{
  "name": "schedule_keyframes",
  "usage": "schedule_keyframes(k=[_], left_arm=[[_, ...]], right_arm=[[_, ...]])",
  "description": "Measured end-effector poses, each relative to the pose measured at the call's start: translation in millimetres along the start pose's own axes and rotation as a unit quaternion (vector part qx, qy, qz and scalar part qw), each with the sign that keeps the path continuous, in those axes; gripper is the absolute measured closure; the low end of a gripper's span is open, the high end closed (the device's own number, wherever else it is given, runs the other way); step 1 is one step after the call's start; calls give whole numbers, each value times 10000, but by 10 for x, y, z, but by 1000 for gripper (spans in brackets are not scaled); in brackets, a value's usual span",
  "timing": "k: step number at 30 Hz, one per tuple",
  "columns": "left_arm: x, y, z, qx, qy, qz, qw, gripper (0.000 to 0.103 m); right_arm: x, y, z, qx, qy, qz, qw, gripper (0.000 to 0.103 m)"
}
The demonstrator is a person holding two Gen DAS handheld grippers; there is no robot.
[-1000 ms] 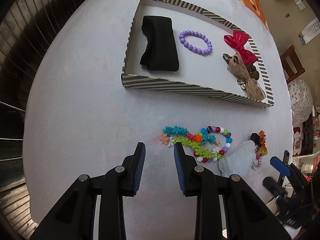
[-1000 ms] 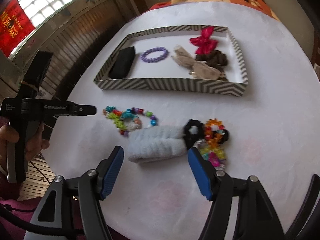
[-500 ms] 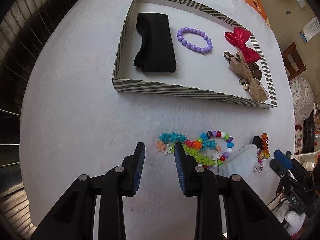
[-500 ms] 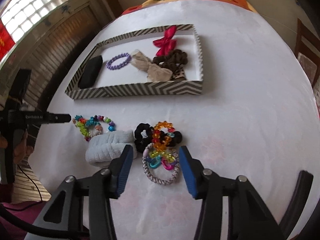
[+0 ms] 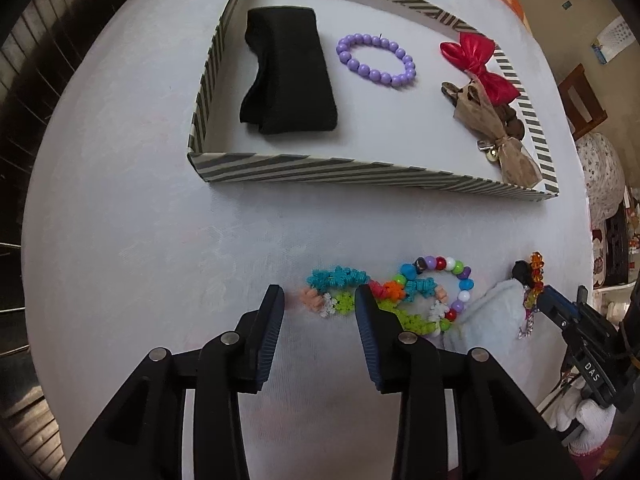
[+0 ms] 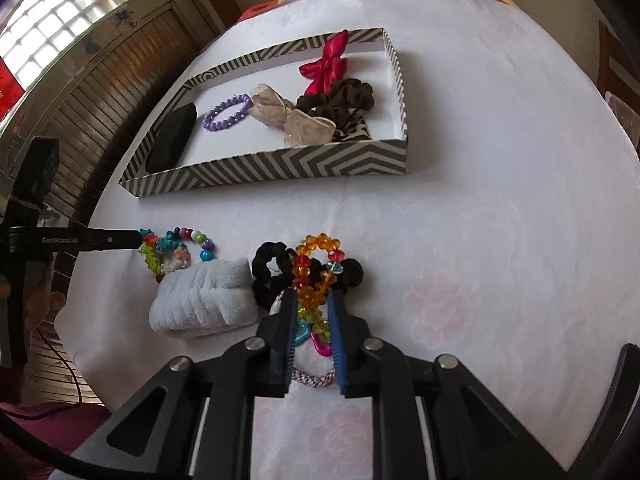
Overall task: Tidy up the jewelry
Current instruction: 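Grasp the teal-green flower bead string with the left gripper while the right gripper lifts the orange bracelet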
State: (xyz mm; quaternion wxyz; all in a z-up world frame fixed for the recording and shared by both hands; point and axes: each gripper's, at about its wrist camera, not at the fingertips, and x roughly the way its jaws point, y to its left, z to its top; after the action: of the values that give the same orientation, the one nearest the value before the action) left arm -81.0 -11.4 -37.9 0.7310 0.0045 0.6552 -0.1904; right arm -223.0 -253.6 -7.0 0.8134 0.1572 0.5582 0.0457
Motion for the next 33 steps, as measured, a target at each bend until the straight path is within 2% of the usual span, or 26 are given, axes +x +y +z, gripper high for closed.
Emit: schedule_keyframes(k=[7, 8, 9, 10, 16, 17, 19, 24, 26, 27, 28, 30, 33], left_arm=[[55, -141, 41, 388, -108, 260, 9988, 85], [57, -142, 32, 435, -141, 267, 9986, 87], [61, -154, 30, 499, -183, 270, 9982, 99], [68, -176, 22, 593, -195, 292, 9976, 103], [52, -216, -29, 838, -221, 294, 9958, 103], [41, -210, -33, 823, -246, 297, 9959, 103], [18, -203, -36, 801, -269, 264, 9961, 103], [-49, -172, -87, 814, -306, 186, 9960, 103], [-65, -153, -99, 800, -310, 147, 9962, 103], [-74, -147, -103, 789, -317, 144, 9963, 103], [-89, -133, -109, 777, -329, 137, 9963, 103], [-124, -99, -122, 747, -353, 93, 9965, 103], [-187, -66, -119, 710, -399, 45, 9967, 103]], right_arm=[[-169, -51, 41, 303, -267, 262, 9988, 96], [-227, -50, 55, 329, -336, 315, 9984, 96], [-261, -41, 64, 323, -369, 335, 9982, 96], [-299, -33, 70, 310, -410, 344, 9981, 97], [-340, -49, 56, 370, -341, 338, 9982, 96], [-321, -35, 45, 332, -264, 308, 9986, 92], [-284, 2, 10, 193, -210, 161, 9995, 68], [-64, 6, -39, 82, -11, 42, 10000, 66], [14, -25, -63, 140, 17, -16, 9999, 68], [23, -52, -71, 242, -13, 35, 9997, 86], [-3, -65, -74, 317, -81, 107, 9994, 93], [-138, -60, -70, 378, -294, 294, 9984, 93], [-385, 7, -1, 299, -547, 346, 9975, 93]])
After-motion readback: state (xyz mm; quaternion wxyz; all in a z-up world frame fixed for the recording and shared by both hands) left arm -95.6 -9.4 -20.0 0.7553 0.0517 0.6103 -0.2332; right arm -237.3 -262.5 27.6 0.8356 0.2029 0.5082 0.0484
